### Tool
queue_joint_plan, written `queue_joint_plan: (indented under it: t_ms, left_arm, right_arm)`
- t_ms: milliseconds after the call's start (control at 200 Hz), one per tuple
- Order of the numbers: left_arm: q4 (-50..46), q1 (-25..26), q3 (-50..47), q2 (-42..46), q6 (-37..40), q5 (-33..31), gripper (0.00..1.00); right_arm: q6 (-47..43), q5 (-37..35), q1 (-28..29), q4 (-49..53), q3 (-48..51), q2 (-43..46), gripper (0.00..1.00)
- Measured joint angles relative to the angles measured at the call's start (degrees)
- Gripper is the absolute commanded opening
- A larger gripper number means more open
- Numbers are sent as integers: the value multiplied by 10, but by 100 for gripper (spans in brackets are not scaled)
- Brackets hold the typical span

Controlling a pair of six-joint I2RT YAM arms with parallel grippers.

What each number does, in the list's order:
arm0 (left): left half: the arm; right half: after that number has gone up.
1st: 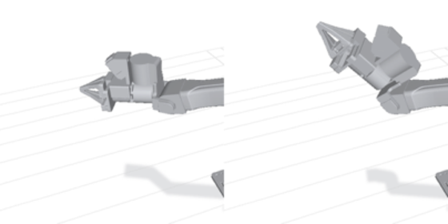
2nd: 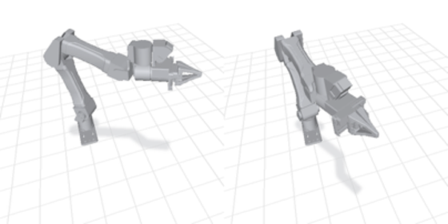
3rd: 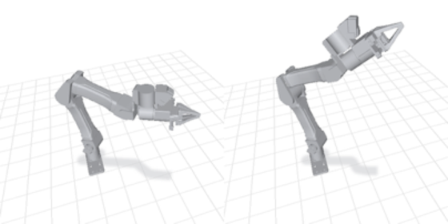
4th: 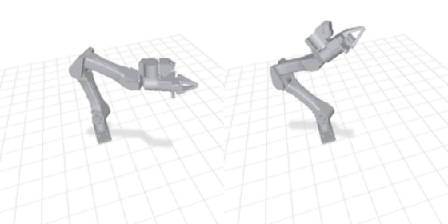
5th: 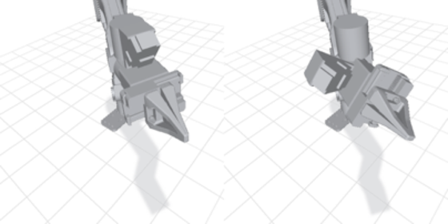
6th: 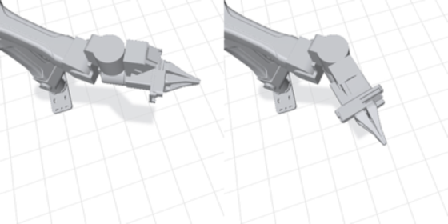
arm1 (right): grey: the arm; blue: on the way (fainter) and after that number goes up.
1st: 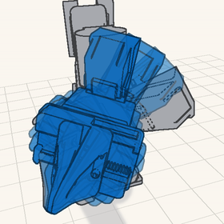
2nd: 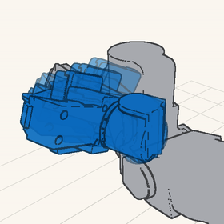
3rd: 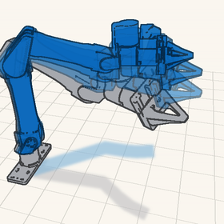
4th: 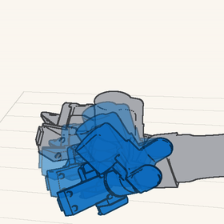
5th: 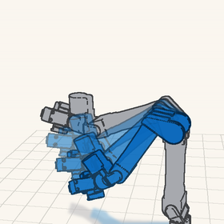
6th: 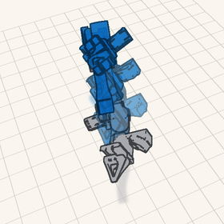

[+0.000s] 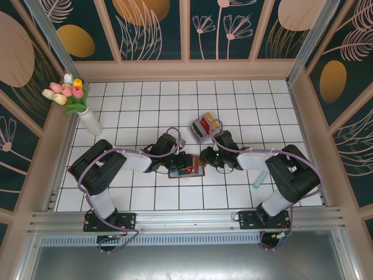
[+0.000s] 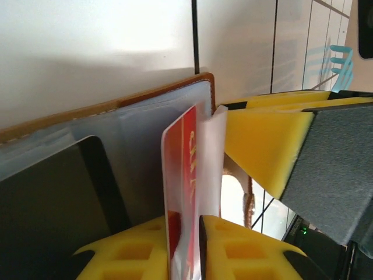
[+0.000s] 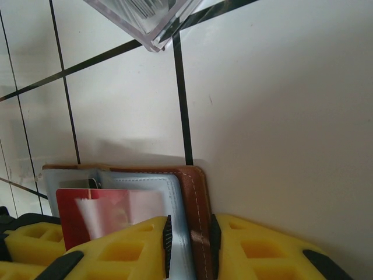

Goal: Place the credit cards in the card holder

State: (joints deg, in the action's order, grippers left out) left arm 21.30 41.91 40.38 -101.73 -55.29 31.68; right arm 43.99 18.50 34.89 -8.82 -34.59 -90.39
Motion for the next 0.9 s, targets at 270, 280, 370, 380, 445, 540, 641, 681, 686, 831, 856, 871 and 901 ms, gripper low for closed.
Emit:
queue_joint_plan:
  t_ms: [270, 280, 370, 380, 445, 540, 641, 681, 686, 831, 856, 871, 901]
  left_arm:
    - [-54, 4, 9, 26, 23, -40, 34]
    - [-56, 4, 9, 27, 24, -41, 34]
    - [-76, 4, 9, 41, 28, -59, 34]
    - [-79, 4, 9, 43, 30, -61, 34]
    - [-91, 4, 9, 52, 32, -71, 33]
    - [-102, 4, 9, 60, 35, -83, 33]
    - [-111, 4, 9, 64, 38, -89, 34]
    - [-115, 4, 9, 64, 39, -91, 33]
    - [-115, 4, 9, 64, 39, -91, 33]
    - [-128, 4, 9, 71, 44, -95, 22]
    - [-128, 4, 9, 73, 46, -95, 20]
    - [-129, 4, 9, 74, 47, -95, 19]
    - [-130, 4, 9, 76, 48, -95, 16]
  right_arm:
    - [0, 0, 0, 0, 0, 0, 28]
    - [0, 0, 0, 0, 0, 0, 28]
    - [0, 0, 0, 0, 0, 0, 28]
    - [0, 0, 0, 0, 0, 0, 28]
    - [0, 0, 0, 0, 0, 0, 28]
    - [0, 0, 0, 0, 0, 0, 28]
    - [0, 0, 0, 0, 0, 0, 28]
    - [0, 0, 0, 0, 0, 0, 28]
    - [0, 0, 0, 0, 0, 0, 28]
    - [0, 0, 0, 0, 0, 0, 28]
    - [0, 0, 0, 0, 0, 0, 28]
    - [0, 0, 0, 0, 0, 0, 28]
    - [0, 0, 0, 0, 0, 0, 28]
